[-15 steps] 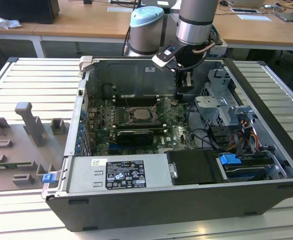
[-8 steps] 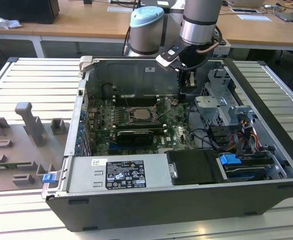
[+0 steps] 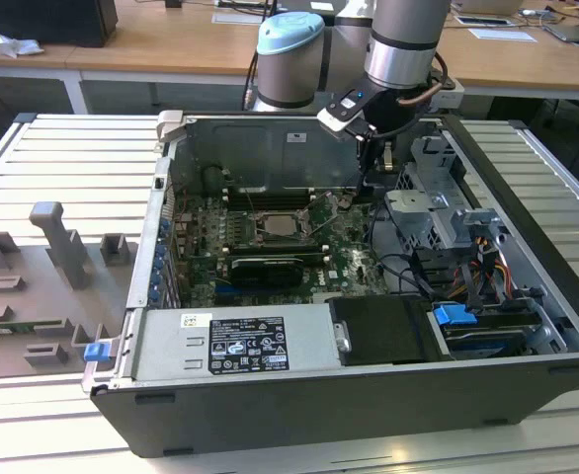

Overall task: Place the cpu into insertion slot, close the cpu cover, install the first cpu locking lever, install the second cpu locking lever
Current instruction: 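Close the cpu cover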

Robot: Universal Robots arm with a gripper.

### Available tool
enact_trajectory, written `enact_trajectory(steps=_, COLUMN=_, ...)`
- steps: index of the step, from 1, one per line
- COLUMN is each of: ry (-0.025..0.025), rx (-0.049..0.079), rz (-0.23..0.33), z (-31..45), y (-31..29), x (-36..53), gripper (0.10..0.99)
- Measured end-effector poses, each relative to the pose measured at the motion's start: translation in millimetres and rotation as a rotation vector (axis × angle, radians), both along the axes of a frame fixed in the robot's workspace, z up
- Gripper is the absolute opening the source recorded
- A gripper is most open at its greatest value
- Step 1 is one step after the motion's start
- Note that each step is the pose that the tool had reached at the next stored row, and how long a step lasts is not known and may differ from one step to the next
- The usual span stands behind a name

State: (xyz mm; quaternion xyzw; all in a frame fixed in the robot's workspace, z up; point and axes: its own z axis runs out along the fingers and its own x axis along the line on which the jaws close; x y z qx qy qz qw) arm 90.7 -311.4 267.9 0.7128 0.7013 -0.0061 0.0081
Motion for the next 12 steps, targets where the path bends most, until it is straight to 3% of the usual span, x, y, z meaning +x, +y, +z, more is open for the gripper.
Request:
enact_trajectory(steps=4, ry=0.0007, rx=0.0, rz=0.001, z=-1.6, y=0.0, x=-1.6, gripper=0.106)
enact_trajectory(steps=7, ry=0.0007, rx=0.0, rz=0.007, z=-4.6, y=-0.2, x=-12.8, gripper=0.106)
enact_trajectory(steps=12, ry=0.0006, rx=0.0, rz=0.01, z=-11.6, y=-0.3, x=-15.8, gripper=0.106)
